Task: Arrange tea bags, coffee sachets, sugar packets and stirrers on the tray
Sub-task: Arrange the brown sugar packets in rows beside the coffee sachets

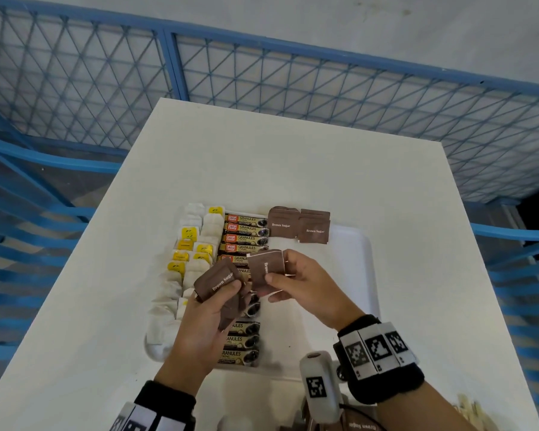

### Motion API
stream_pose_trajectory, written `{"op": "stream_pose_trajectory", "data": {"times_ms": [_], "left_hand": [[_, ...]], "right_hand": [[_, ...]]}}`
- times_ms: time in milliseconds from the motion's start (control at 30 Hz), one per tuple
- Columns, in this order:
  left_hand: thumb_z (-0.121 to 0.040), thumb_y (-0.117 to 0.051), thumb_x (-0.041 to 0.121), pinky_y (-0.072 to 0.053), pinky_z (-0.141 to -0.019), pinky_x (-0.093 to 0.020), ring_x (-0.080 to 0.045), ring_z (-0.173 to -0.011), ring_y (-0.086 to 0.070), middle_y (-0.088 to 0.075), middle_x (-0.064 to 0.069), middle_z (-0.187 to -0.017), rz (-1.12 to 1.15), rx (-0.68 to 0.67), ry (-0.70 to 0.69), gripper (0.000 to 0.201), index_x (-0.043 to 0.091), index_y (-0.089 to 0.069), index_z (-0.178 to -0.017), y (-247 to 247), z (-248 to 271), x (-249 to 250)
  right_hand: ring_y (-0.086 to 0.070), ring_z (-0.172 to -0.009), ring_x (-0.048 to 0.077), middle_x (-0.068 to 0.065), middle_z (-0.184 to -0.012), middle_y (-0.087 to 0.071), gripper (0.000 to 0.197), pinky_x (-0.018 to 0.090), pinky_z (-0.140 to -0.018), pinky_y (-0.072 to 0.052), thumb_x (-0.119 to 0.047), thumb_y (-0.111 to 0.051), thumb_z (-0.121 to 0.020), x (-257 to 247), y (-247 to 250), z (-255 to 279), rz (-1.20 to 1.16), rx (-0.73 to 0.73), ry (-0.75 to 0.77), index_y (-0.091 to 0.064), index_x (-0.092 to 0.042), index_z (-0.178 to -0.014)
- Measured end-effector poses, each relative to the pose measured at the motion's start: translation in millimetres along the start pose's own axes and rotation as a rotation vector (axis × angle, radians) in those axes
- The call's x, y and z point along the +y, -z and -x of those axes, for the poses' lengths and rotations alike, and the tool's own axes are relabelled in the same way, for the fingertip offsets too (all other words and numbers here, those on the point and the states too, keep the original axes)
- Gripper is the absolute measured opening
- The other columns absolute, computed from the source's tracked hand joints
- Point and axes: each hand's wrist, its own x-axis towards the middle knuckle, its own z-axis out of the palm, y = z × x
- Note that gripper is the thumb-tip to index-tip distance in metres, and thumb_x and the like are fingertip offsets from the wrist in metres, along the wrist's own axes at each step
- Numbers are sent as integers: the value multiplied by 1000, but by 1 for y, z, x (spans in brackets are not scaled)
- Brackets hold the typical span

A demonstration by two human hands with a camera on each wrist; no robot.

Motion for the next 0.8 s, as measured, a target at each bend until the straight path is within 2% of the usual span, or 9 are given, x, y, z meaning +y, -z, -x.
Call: {"op": "stream_pose_trajectory", "data": {"times_ms": [100,167,267,367,500,667,733,800], "left_hand": [[-83,-59,3,-57,-61,-24,-17,-70,-65,-68,-11,-82,-2,-14,-15,25,3,-62,-108,5,-1,2],[-78,-62,6,-56,-62,-24,-17,-70,-65,-68,-10,-80,-23,-50,-21,24,6,-64,-102,6,0,4],[-74,-64,1,-56,-61,-24,-16,-66,-63,-68,-9,-76,-73,-115,0,23,6,-64,-96,3,4,5],[-73,-62,-5,-55,-59,-24,-16,-61,-61,-67,-9,-72,-77,-110,7,23,4,-64,-94,2,5,3],[-78,-60,-7,-55,-58,-24,-16,-60,-64,-68,-9,-73,-44,-16,17,21,3,-63,-96,3,2,0],[-79,-60,-8,-57,-59,-24,-15,-62,-67,-70,-10,-74,-4,34,27,22,0,-63,-100,6,-2,-1],[-80,-60,-7,-57,-60,-24,-16,-64,-66,-69,-11,-77,3,28,26,25,-1,-62,-104,6,-3,-1],[-83,-57,-6,-57,-61,-24,-16,-66,-65,-67,-12,-79,23,12,32,19,0,-63,-100,4,-2,1]], "right_hand": [[-63,-67,16,4,-80,-66,11,23,-57,-48,-1,-55,-90,-4,6,5,82,-7,24,-58,-11,-94],[-56,-63,12,4,-73,-63,10,22,-55,-43,-3,-55,-90,-6,8,7,132,-36,29,-59,-12,-91],[-50,-55,5,1,-66,-57,10,18,-54,-40,-7,-57,-90,-8,11,10,178,-71,14,-62,-16,-87],[-50,-56,6,-1,-68,-57,8,17,-54,-41,-7,-60,-88,-6,12,11,106,-54,4,-63,-14,-90],[-56,-67,12,1,-81,-63,15,19,-60,-46,-1,-64,-82,4,13,9,-121,3,-38,-60,-10,-93],[-59,-68,10,0,-77,-64,9,19,-63,-47,-4,-64,-84,12,7,5,-58,-2,-80,-61,-12,-86],[-59,-67,9,0,-75,-65,7,19,-61,-46,-5,-63,-85,13,8,0,-63,35,-71,-62,-12,-86],[-59,-64,8,1,-75,-65,6,18,-58,-45,-5,-64,-84,12,13,-6,-36,112,-52,-63,-9,-89]]}}
